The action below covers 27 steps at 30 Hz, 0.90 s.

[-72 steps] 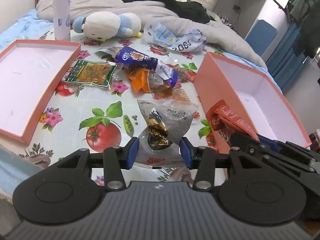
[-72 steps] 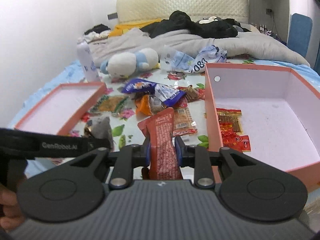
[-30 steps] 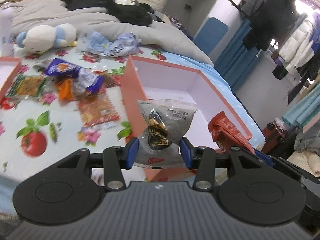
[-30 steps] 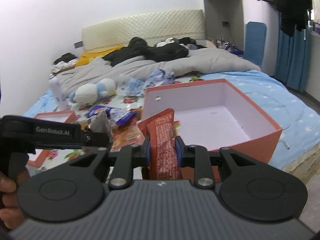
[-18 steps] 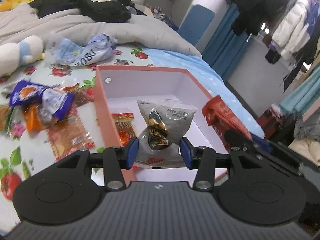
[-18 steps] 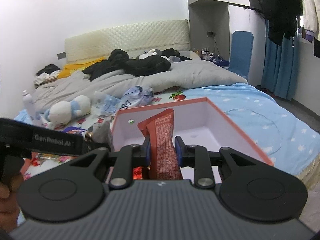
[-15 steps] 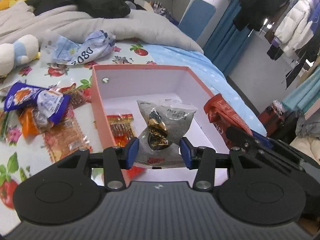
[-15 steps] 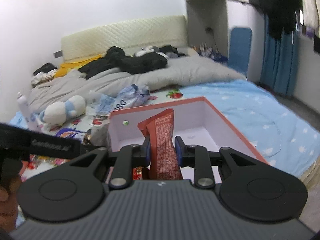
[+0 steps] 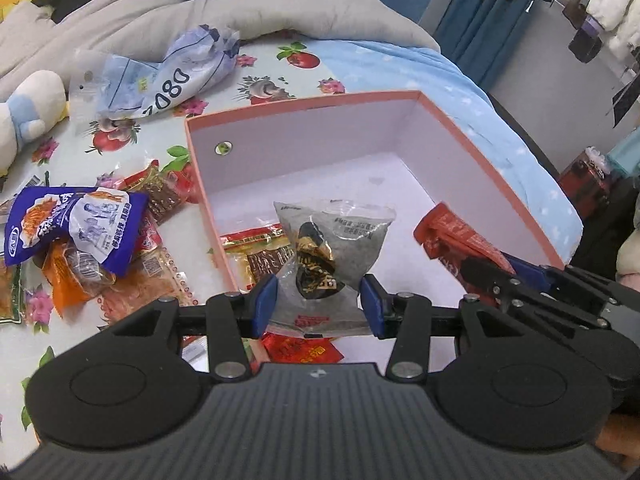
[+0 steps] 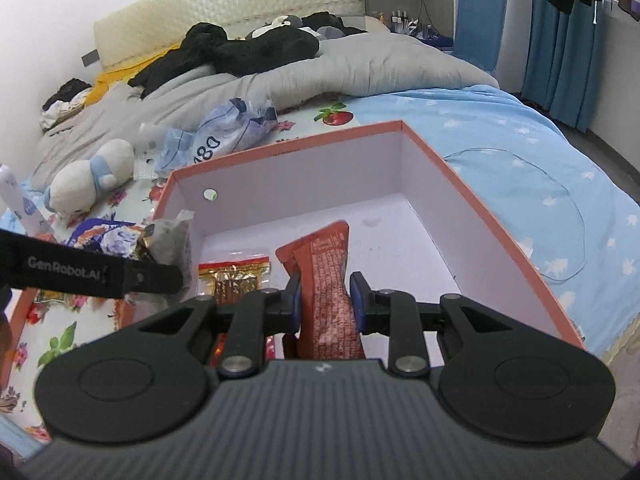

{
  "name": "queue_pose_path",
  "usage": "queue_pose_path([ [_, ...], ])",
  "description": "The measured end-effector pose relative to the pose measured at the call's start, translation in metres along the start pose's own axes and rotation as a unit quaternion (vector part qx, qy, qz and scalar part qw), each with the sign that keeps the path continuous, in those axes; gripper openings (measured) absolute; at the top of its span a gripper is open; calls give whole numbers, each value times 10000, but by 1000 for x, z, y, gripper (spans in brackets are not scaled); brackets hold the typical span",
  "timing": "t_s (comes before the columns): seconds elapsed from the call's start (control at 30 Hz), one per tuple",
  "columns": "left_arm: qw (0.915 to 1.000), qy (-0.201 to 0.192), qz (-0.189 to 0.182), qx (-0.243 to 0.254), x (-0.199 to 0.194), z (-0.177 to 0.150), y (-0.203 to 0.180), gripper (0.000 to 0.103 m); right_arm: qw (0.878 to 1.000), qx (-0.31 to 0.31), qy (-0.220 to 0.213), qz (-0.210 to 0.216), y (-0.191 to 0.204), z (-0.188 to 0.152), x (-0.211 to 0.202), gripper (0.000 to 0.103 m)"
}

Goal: Organize snacks
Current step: 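Carry the candy bag and red packet over the deep pink box, then open both tools to drop the snacks into the deep box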

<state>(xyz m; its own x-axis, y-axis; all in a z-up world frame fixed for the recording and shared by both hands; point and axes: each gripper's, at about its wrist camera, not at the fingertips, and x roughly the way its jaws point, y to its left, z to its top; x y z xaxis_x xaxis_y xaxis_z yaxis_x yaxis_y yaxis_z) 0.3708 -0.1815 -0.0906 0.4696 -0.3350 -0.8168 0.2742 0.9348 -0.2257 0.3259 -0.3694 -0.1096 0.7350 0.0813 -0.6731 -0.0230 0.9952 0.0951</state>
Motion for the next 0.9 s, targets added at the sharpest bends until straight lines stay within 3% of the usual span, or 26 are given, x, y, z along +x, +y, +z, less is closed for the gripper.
queue_pose_path([
  [0.17, 9999, -21, -45, 100, -3, -3, -3, 52, 10000, 55, 21, -9, -4, -3, 0, 29],
  [0.23, 9997, -142, -2, 183, -8, -5, -4, 58, 10000, 78, 3, -58, -7, -3, -3, 30],
  [0.3, 9997, -214, -80, 118, -13, -7, -2, 64, 9997, 206, -26, -108, -12, -4, -6, 50],
  [0.37, 9994, -299, -123, 90, -18, -10, 0, 65, 9994, 294, -84, -142, -16, -6, -9, 59],
  [0.9, 9896, -1436, 101, 27, -90, -60, 14, 67, 9973, 205, -587, 394, 18, -30, -51, 57],
])
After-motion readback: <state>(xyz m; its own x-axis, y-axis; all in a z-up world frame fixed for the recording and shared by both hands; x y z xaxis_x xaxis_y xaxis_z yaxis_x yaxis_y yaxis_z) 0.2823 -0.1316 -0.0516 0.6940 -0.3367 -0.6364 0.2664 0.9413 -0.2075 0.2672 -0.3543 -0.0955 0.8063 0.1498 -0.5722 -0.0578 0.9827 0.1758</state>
